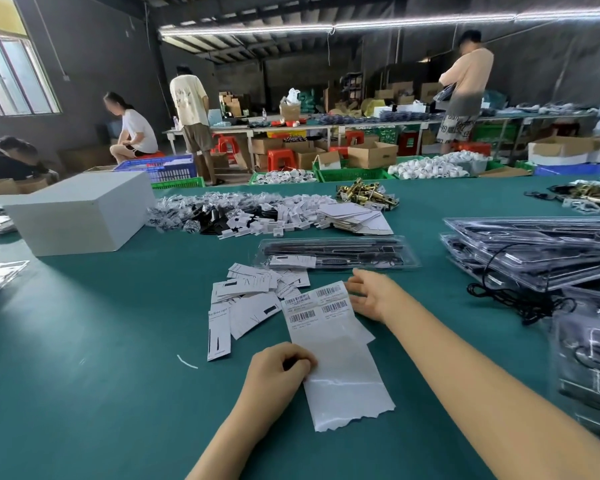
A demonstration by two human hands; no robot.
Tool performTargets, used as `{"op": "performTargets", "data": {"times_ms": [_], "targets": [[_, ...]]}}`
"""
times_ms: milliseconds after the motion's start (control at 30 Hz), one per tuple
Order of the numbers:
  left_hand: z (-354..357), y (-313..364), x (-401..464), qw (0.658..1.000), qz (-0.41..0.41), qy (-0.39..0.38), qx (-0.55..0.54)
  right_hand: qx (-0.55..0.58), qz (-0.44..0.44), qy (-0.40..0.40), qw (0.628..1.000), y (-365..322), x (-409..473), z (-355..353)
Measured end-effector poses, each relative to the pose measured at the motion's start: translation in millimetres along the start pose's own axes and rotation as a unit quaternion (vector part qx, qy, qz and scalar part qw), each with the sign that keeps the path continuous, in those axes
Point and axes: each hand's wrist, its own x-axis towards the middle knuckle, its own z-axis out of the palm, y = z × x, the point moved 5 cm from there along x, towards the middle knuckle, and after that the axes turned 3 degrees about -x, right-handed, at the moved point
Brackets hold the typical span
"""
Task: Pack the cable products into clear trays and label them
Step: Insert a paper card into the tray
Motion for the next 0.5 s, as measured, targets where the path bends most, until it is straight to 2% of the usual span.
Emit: {"op": "performTargets", "data": {"times_ms": [67, 100, 200, 267, 333, 400, 467, 500], "targets": [[0, 1, 0, 1.000, 0.001, -0.002, 0.002, -0.138, -0.096, -0.040, 0.985, 1, -25, -1], [1, 1, -1, 1.000, 0.002, -0.007, -0.001, -0.215, -0.147, -0.074, 0.963, 2, -40, -1], [3, 6, -5, 0.999, 0.016, -0.029, -0.009, -0.388, -0.270, -0.156, 0.867, 8, -88, -5], [4, 8, -8, 0.999, 0.025, -0.045, 0.003, -0.454, -0.304, -0.165, 0.821, 11, -111, -11], [7, 10, -11, 0.997, 0.035, -0.064, 0.008, -0.453, -0.330, -0.124, 0.819, 11, -118, -26], [9, 13, -14, 0.995, 0.059, -0.072, 0.022, -0.405, -0.358, -0.048, 0.840, 8, -123, -45], [9, 14, -15, 0.995, 0.071, -0.062, 0.029, -0.354, -0.394, 0.069, 0.845, 2, -131, -67], [8, 14, -15, 0.996, 0.068, -0.053, 0.031, -0.341, -0.433, 0.151, 0.821, -3, -138, -79]]}}
